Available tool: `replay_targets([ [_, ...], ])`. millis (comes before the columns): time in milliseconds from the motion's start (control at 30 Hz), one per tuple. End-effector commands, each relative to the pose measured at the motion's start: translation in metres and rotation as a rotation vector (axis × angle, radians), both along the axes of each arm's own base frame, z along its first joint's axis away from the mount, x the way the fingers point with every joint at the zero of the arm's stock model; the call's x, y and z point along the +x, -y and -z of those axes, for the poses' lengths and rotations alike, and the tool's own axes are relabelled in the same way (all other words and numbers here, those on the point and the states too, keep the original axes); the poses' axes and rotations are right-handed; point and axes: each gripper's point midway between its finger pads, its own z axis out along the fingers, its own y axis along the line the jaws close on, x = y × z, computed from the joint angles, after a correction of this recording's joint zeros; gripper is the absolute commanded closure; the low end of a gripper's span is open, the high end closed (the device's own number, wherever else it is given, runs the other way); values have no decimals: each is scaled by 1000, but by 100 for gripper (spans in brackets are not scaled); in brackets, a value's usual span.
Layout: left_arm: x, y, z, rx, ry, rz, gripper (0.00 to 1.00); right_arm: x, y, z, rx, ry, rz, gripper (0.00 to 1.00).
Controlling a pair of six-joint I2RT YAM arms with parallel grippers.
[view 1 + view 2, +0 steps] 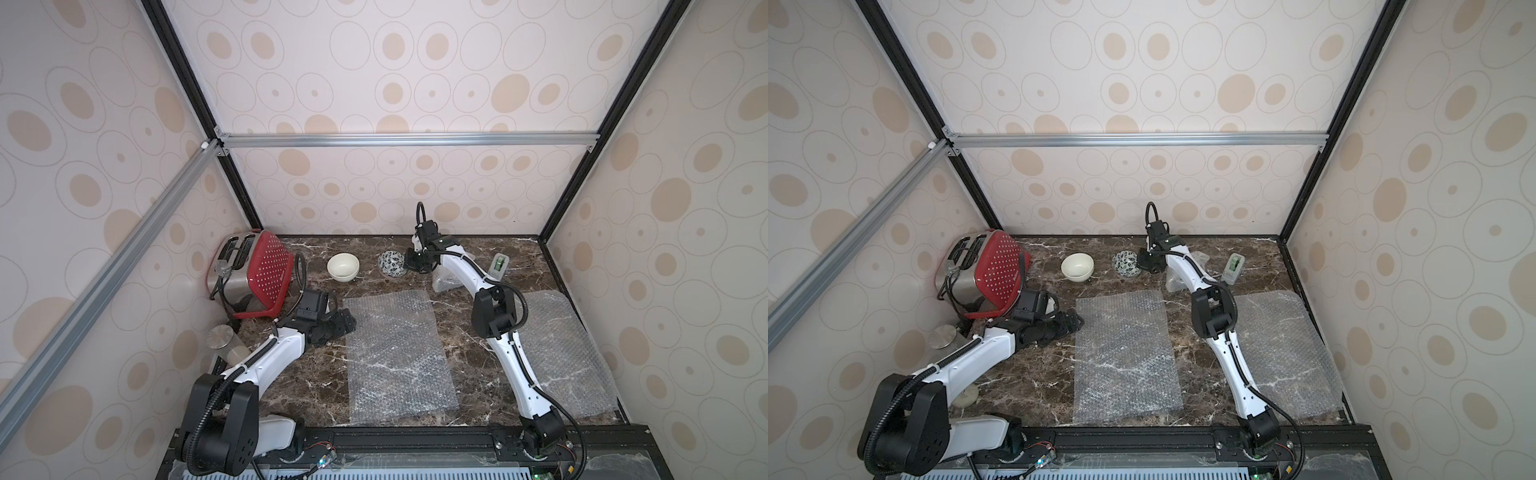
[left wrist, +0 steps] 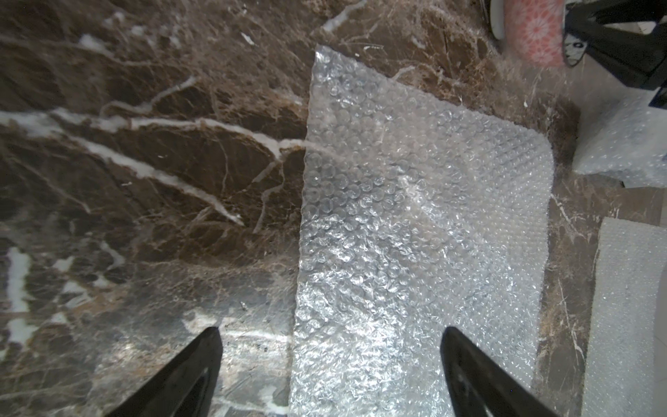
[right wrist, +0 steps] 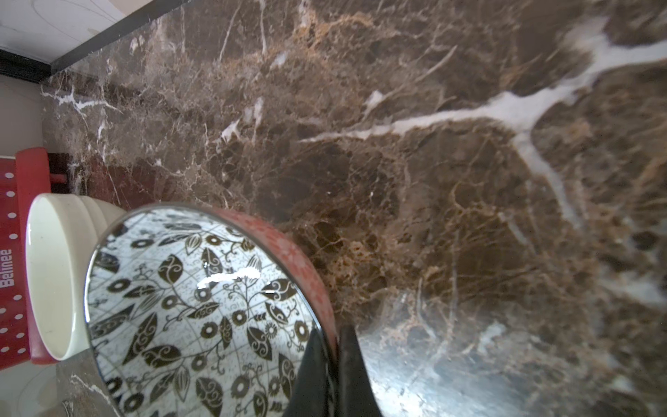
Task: Wrap bowls in bubble wrap
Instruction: Pick up the bowl from the center of the board, then place the bowl on the bubble wrap.
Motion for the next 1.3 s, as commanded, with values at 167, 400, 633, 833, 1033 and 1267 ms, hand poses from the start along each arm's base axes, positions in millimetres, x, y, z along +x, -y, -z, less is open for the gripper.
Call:
replay_targets([
  [167,-2,-1,-5,19,14,11,7,-37,-3,-116,62,108,-132,100],
  [400,4,0,-10,6,56,10,7,-127,2,-127,-40,28,-307,100],
  [633,11,6,-18,-21,98,21,7,-212,13,-98,-143,-77,-392,100],
  [833,13,12,-24,-54,120,40,7,-254,14,-57,-240,-154,-434,100],
  [1033,12,13,-26,-65,126,45,7,-256,9,-35,-253,-170,-411,100],
  [1267,7,11,-27,-59,132,46,7,-257,0,-13,-339,-167,-429,98],
])
